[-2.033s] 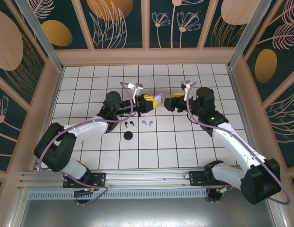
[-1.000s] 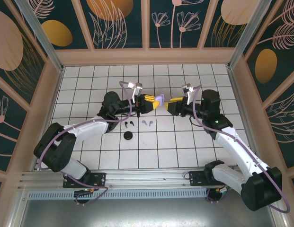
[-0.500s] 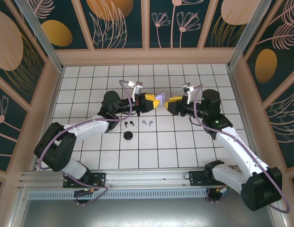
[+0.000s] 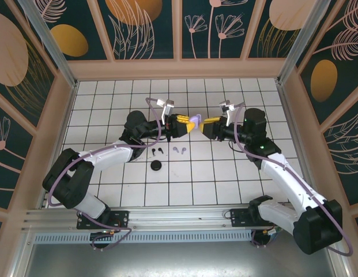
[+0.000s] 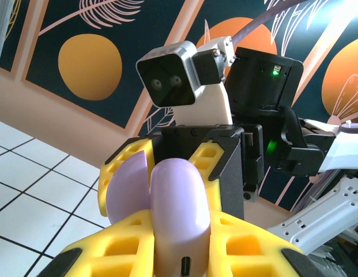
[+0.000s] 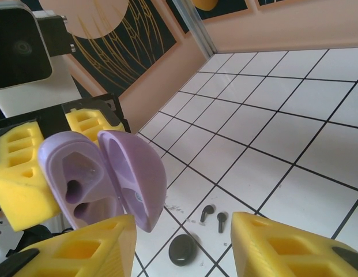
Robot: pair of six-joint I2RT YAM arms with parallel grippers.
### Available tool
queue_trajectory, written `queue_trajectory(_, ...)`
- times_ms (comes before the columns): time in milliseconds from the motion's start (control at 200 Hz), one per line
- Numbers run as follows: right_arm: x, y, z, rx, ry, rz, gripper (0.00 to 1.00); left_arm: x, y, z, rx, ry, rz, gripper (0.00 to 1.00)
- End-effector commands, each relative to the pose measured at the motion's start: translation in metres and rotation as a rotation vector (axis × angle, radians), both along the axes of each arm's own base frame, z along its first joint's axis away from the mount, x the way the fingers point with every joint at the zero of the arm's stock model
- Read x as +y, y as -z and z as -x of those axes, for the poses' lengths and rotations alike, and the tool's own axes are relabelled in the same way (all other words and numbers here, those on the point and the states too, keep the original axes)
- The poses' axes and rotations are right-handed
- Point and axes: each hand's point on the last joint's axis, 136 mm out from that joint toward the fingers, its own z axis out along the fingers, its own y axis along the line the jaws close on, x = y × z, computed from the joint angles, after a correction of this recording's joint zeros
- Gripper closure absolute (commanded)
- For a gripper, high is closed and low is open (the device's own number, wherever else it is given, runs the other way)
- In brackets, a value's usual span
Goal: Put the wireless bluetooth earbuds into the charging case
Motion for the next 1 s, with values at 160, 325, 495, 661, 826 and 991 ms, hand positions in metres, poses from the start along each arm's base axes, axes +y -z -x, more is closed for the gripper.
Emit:
queue_trajectory(160,0.010,-0.028,-0.005,-0.065,-0.021,-0.037,0.56,-0.001,-0.014,0.004,-0.041,0.027,0.041,1.00)
queue_trajectory(325,0.010,-0.030,-0.008,-0.069,-0.011,-0.038,0.58,-0.001,-0.012,0.005,-0.039,0.030,0.042,1.00)
queue_trajectory(495,0.010,-0.031,-0.011,-0.073,-0.004,-0.038,0.63,-0.001,-0.012,0.005,-0.038,0.032,0.043,1.00)
queue_trajectory(661,0.012,-0.031,-0.010,-0.072,-0.012,-0.039,0.74,-0.002,-0.013,0.005,-0.034,0.034,0.044,1.00)
queue_trajectory(826,0.017,-0.032,-0.006,-0.074,-0.033,-0.036,0.89,-0.003,-0.011,0.003,-0.025,0.035,0.041,1.00)
queue_trajectory(991,0.023,-0.033,-0.003,-0.078,-0.044,-0.029,1.00,-0.004,-0.008,0.001,-0.012,0.032,0.039,1.00)
